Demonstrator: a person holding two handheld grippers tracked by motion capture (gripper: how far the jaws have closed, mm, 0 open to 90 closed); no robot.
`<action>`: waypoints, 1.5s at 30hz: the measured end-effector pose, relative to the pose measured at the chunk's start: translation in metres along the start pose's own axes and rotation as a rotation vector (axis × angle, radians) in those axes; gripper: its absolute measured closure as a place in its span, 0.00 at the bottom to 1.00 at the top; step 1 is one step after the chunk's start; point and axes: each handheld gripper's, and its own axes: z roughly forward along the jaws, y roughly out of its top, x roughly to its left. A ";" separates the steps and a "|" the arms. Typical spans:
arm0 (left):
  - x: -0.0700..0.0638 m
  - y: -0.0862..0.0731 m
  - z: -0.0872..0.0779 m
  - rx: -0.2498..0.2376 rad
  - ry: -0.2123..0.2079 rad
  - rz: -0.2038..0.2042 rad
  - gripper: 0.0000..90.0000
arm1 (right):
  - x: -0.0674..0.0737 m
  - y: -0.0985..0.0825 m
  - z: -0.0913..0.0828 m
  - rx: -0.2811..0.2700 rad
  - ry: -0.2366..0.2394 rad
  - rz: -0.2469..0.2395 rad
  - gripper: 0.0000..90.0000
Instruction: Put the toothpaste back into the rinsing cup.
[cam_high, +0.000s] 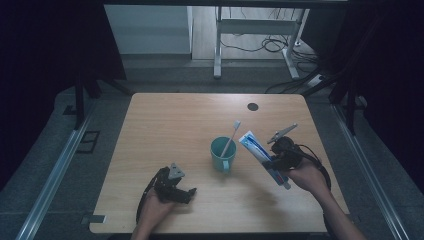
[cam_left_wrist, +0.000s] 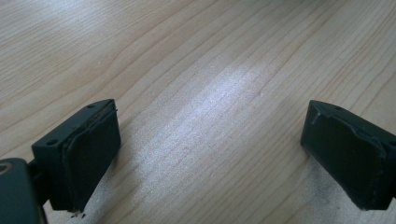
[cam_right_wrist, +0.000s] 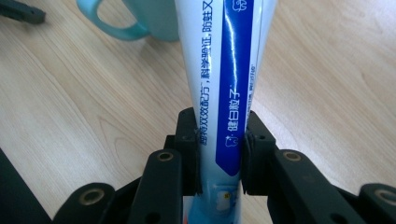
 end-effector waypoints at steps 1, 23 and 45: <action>0.000 0.000 0.000 0.000 0.000 0.000 0.05 | 0.000 0.000 -0.001 -0.009 0.000 -0.002 0.80; 0.000 0.000 0.000 0.001 0.000 0.001 0.05 | 0.004 0.004 -0.010 -0.203 0.000 -0.003 0.80; 0.000 0.000 0.000 0.000 -0.001 0.000 0.05 | 0.010 0.022 -0.009 -0.348 0.006 -0.019 0.80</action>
